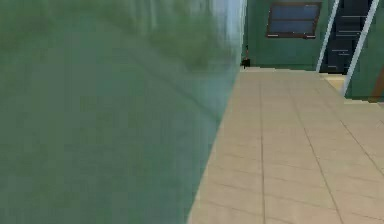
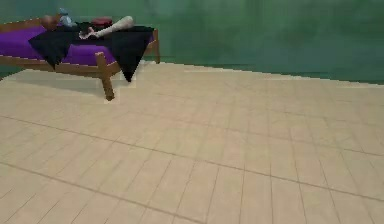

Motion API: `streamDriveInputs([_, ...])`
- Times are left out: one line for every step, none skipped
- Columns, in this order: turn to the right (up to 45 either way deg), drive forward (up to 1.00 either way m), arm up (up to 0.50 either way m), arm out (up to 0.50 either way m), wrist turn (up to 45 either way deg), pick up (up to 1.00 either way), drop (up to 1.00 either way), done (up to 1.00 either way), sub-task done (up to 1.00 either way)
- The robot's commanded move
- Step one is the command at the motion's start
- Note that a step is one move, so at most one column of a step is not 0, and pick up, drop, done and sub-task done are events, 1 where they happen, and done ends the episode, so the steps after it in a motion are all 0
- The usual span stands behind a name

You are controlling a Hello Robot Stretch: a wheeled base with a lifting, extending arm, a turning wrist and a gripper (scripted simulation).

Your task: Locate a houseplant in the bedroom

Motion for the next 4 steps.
streamDriveInputs([45.0,0.00,0.00,0.00,0.0,0.00,0.00,0.00,0.00])
streamDriveInputs([45.0,0.00,0.00,0.00,0.0,0.00,0.00,0.00,0.00])
streamDriveInputs([15.0,0.00,0.00,0.00,0.0,0.00,0.00,0.00,0.00])
streamDriveInputs([0.0,0.15,0.00,0.00,0.0,0.00,0.00,0.00,0.00])
